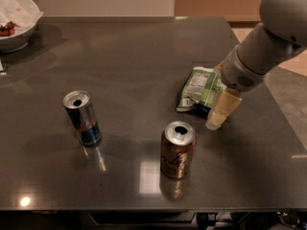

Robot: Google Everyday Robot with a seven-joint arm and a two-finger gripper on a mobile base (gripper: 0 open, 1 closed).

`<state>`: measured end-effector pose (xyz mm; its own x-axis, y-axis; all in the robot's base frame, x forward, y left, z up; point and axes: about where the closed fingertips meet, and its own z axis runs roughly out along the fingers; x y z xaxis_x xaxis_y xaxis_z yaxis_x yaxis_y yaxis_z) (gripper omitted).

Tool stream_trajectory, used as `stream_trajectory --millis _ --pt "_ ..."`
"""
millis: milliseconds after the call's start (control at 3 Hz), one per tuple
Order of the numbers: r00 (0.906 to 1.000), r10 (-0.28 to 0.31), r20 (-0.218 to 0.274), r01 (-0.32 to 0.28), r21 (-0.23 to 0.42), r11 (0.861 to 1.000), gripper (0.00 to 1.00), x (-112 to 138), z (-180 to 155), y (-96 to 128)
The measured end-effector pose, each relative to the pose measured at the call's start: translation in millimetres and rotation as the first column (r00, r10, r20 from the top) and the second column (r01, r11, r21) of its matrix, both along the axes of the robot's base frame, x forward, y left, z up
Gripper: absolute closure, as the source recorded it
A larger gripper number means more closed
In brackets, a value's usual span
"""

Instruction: Pick green jalapeno chip bag

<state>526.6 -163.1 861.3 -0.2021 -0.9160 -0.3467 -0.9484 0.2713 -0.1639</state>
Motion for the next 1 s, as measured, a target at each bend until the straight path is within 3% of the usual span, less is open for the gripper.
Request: stream_trajectory --millis 333,1000 --pt "0.9998 0.010 -0.016 -0.010 -0.004 1.000 0.00 9.0 -9.1 1.5" --pt "0.9983 0.020 -0.054 -0.021 -0.022 1.000 0.41 20.3 -18.0 1.0"
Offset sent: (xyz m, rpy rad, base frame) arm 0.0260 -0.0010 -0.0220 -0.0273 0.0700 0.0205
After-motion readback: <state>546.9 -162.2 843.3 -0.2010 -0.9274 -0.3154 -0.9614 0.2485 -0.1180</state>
